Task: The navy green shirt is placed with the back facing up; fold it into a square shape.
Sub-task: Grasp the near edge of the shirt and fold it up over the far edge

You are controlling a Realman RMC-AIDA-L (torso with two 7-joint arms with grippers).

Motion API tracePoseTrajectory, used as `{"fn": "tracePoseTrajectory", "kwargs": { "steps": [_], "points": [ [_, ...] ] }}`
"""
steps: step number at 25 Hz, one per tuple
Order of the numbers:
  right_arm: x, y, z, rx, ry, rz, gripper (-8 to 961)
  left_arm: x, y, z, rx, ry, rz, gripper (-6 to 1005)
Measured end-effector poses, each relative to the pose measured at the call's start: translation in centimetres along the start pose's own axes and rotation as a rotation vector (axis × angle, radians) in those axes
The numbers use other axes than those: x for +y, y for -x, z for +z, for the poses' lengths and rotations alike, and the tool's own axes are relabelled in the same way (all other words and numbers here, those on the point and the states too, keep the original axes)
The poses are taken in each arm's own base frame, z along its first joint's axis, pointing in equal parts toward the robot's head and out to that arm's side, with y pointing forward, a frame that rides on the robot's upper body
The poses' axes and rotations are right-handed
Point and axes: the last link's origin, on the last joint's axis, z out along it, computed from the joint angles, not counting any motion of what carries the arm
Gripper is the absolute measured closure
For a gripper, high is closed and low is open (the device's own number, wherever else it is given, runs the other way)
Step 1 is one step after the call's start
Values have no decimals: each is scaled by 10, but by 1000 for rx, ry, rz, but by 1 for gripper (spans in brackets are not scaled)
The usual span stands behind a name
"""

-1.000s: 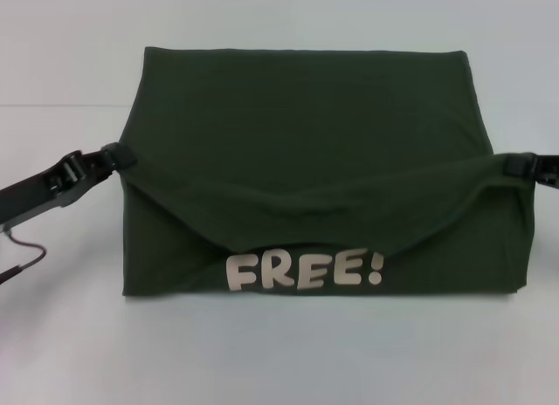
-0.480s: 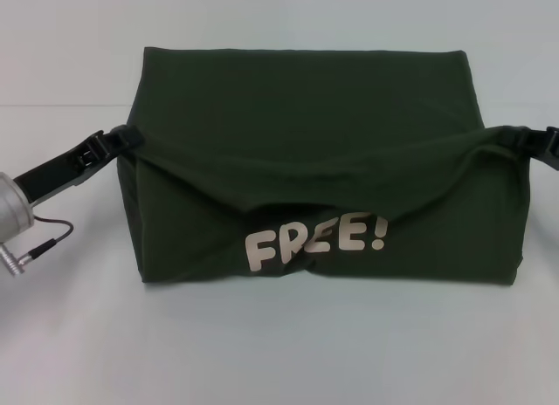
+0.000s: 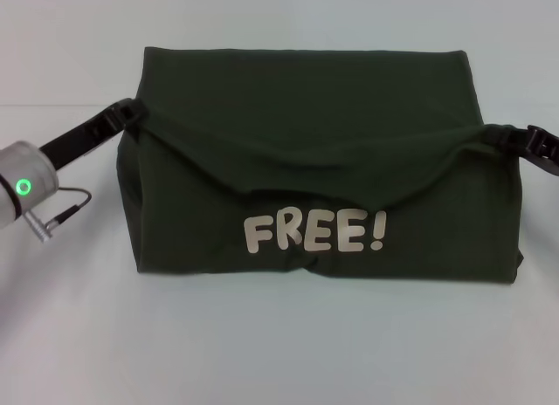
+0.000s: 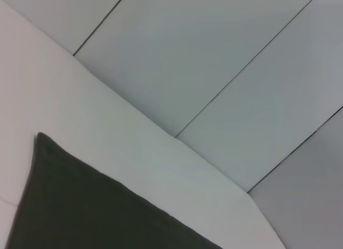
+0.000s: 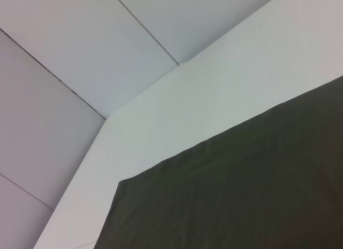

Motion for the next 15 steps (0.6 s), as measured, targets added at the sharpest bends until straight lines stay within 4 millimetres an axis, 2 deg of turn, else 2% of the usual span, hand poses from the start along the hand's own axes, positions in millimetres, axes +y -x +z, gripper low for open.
{"fn": "tracePoseTrajectory", "kwargs": {
  "steps": [7, 15],
  "points": [
    [2, 4, 2, -32, 7, 8, 852, 8, -12, 14, 18, -10, 49, 993],
    [3, 4, 6, -48, 1, 6, 840, 10, -24, 21, 29, -43, 103, 993]
  ]
}}
